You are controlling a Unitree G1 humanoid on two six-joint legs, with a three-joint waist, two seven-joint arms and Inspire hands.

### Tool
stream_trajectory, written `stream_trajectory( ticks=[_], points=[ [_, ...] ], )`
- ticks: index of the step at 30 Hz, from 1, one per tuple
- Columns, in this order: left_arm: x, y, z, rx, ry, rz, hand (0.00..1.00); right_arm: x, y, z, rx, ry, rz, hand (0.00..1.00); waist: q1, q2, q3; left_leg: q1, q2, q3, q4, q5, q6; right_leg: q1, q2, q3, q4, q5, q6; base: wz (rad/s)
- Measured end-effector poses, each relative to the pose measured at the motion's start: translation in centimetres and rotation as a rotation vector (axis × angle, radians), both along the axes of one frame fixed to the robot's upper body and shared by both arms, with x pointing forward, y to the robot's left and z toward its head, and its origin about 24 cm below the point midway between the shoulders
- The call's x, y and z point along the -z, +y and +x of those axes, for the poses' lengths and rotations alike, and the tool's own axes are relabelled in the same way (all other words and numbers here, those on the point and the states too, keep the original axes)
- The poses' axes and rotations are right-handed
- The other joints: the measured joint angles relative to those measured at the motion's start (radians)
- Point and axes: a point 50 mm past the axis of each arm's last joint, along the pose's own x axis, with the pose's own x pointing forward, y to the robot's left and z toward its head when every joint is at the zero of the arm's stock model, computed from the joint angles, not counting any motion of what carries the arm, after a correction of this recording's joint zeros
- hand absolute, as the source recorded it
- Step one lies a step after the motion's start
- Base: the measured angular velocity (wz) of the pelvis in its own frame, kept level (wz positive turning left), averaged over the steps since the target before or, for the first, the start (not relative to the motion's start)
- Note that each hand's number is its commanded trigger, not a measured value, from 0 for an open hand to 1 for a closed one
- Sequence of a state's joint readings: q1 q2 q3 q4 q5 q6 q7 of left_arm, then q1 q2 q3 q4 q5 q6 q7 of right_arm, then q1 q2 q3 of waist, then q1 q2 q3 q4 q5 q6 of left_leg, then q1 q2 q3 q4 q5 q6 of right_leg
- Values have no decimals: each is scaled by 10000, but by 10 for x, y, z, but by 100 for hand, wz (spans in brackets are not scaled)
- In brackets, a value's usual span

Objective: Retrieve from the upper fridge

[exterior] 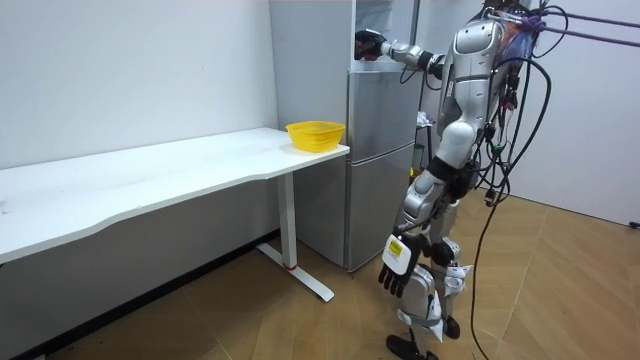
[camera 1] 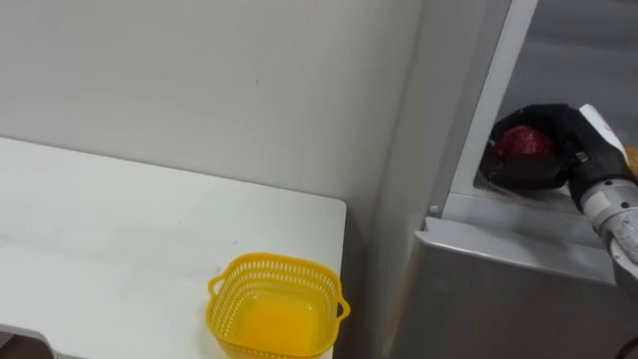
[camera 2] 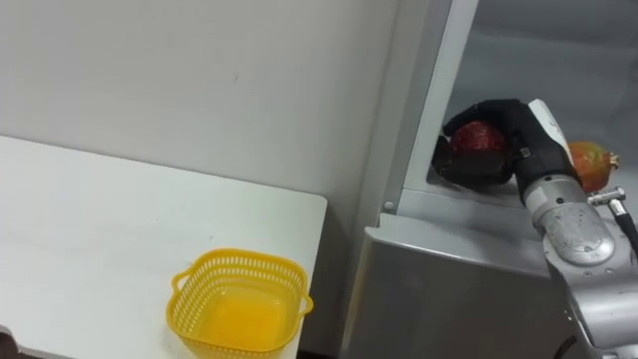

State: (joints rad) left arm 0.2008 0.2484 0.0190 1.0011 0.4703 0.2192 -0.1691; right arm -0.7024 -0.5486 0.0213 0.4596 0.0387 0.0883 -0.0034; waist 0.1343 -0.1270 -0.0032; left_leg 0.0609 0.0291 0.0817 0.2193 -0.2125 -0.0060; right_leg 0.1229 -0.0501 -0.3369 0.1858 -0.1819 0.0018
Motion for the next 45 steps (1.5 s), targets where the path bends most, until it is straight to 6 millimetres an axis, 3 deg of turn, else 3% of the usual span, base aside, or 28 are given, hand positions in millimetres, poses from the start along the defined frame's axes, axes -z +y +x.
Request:
stream_trajectory(
  ticks=[11, 15, 18, 21, 25, 36, 45],
  points=[
    [0, 1, 1, 34, -46, 115, 0, -3, 1, 0, 115, -180, -34, 100, 22, 49, 25, 50, -1, -8, -48, 1, 0, 25, 0, -11, -7, 1, 1, -1],
    [0, 1, 1, 15, -65, 178, 0, -5, 2, 0, 146, -330, 95, 100, -73, 130, 64, 52, -9, -14, -44, 0, 2, 43, -9, -2, -7, 1, 2, 0],
    [1, -1, -6, -92, 2, 320, 0, -6, 11, 0, 37, -583, 321, 100, -210, 261, 38, 47, -10, -6, -42, 1, 2, 45, -9, 27, -8, 1, 3, 0],
    [2, -2, -9, -137, 2, 391, 0, -9, 17, -4, -128, -919, 512, 100, -284, 372, 16, 33, -6, 5, -51, 3, 3, 29, -12, 27, -6, 1, 3, 0],
    [2, -3, -6, -110, -184, 493, 0, -7, 23, -12, -59, -1368, 615, 100, -287, 532, -84, 30, -4, 19, -51, 8, 2, 17, -22, 16, 1, 1, 3, 0],
    [3, -5, -6, 24, -414, 460, 0, 4, 46, -37, -111, -2348, 850, 100, -324, 557, -26, 29, 83, 272, -68, 8, 2, -99, 9, 320, 36, 8, -6, -6],
    [7, -13, -9, -51, -289, 106, 0, -28, 70, -59, 74, -4761, 429, 100, -485, 645, 22, -128, 33, 232, 20, 8, 2, -226, 10, 257, 21, 8, -7, 1]
  ],
)
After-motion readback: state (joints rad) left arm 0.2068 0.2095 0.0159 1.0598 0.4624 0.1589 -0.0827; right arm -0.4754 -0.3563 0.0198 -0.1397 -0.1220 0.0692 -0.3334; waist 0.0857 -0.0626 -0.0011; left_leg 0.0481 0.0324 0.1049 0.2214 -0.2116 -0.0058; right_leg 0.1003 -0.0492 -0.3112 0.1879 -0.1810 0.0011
